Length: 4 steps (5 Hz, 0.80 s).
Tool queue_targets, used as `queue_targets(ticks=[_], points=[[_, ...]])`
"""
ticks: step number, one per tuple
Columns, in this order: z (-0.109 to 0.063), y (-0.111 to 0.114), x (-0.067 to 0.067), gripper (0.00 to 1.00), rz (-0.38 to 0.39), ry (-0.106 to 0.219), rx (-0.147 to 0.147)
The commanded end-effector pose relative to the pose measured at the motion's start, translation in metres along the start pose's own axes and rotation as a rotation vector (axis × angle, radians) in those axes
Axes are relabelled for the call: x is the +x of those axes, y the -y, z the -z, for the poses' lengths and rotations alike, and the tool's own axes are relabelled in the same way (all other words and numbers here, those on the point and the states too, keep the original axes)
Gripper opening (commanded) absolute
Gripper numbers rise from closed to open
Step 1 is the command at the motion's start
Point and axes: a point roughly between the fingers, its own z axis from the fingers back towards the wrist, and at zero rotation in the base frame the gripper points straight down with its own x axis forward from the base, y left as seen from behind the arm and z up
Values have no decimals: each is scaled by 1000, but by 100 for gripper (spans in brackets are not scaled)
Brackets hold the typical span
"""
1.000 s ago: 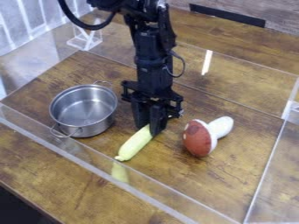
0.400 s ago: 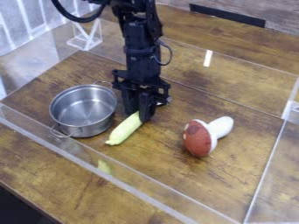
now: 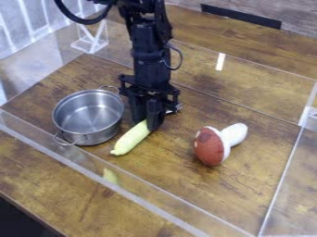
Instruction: Move the green spoon to the left
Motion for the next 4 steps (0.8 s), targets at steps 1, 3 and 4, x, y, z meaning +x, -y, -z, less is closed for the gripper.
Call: queue_targets(ticks=[1, 3, 4], points=[[-50, -6, 2, 0, -78, 124, 9], [-82, -13, -5, 0, -130, 175, -10], [-84, -17, -9, 0, -123, 179, -8]])
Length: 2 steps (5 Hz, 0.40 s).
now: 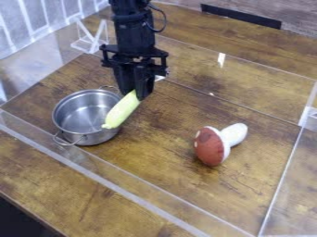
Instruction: Move the green spoon to the left
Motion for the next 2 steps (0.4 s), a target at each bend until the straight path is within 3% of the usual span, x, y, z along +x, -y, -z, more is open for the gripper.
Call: queue_targets(ticks=[1, 2], points=[[-48, -13, 6, 0, 52, 103, 16], [-68, -31, 11, 0, 121, 123, 28]])
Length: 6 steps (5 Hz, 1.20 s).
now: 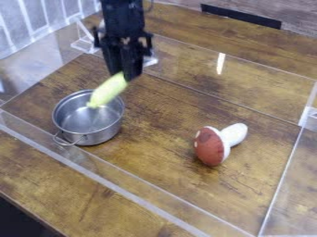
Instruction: Move the green spoon to the left
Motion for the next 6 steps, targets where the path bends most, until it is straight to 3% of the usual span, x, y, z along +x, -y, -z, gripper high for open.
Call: queue_targets(ticks=[1, 3, 5, 6], points=[[-42, -26, -1, 0, 4, 107, 44], [-31, -55, -4, 0, 10, 94, 52], [-4, -82, 0, 0, 115, 72, 18], [6, -94, 13, 0, 131, 78, 3]])
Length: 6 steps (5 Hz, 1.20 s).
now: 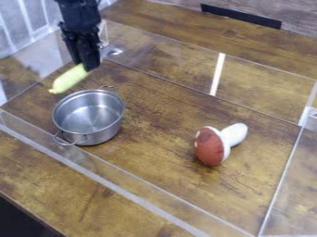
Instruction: Move the green spoon to the left
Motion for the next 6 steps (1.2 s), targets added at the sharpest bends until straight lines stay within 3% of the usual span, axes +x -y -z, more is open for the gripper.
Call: queue_targets(ticks=[1, 3, 4, 6], points=[[-27, -14, 12, 0, 10, 83, 32], [-25, -7, 12, 0, -12, 108, -2], [-27, -7, 5, 0, -64, 127, -10], [-43, -4, -6, 0, -162, 171, -5]])
